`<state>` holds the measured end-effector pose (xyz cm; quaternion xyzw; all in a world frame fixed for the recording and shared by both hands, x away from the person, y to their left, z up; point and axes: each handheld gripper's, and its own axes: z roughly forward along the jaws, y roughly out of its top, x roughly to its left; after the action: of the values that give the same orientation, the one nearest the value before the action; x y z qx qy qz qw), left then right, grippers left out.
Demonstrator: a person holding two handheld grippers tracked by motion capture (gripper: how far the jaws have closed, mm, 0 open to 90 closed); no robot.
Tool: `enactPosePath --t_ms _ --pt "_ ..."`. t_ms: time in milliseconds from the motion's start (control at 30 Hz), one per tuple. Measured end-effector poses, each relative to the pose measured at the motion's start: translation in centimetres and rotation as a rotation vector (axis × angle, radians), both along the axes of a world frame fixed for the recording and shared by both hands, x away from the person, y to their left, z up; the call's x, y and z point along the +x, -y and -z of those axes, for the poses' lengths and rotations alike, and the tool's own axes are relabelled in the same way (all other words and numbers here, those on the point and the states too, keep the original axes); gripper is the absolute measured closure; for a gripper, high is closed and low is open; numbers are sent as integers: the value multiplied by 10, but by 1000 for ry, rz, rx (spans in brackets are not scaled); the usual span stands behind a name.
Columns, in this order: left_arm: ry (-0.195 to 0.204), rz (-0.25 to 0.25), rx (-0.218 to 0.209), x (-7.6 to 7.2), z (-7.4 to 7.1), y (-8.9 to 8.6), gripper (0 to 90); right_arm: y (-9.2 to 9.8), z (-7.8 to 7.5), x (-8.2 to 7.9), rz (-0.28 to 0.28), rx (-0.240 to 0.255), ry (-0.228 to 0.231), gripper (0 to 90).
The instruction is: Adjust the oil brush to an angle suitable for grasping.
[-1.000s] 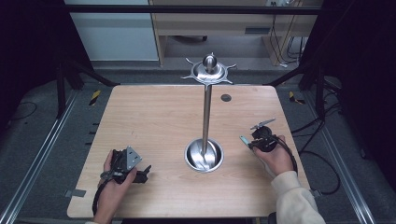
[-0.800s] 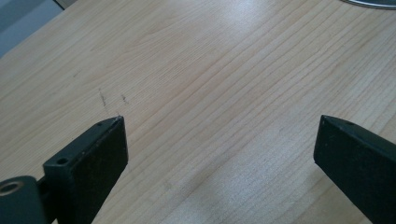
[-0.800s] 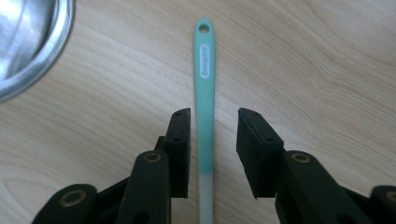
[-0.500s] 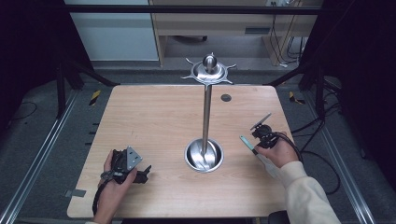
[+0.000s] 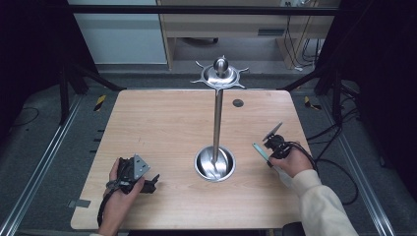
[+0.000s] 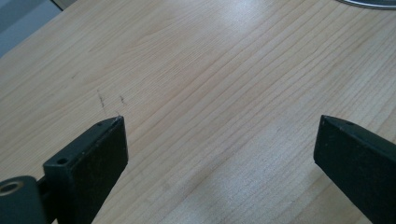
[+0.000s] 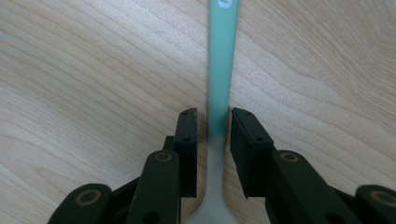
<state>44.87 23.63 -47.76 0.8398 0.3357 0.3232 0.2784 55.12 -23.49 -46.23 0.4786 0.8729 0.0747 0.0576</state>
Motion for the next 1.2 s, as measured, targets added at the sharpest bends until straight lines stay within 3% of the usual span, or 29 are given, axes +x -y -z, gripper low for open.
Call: enactPosePath --t_ms 300,567,800,833,1100,1133,1167,1200 --pt "-2 2 0 0 0 0 26 4 3 1 0 1 -24 816" --pt "-1 0 0 0 0 -1 26 8 -1 1 9 33 -8 822" --pt "-1 -2 -3 0 0 -1 26 12 -26 -3 16 95 52 823" --pt "-1 -4 -1 0 0 -1 26 14 -39 -5 6 120 96 823" --pt "4 -12 -13 -1 -1 -4 26 24 -82 -17 21 225 234 824" --pt "4 -12 -14 -1 -2 -4 26 24 -82 -17 21 225 234 824" --pt "4 -12 -16 -1 -2 -4 26 27 -92 -21 11 266 276 824" --pt "6 -11 -20 -1 -2 -4 26 27 -95 -23 14 278 285 824"
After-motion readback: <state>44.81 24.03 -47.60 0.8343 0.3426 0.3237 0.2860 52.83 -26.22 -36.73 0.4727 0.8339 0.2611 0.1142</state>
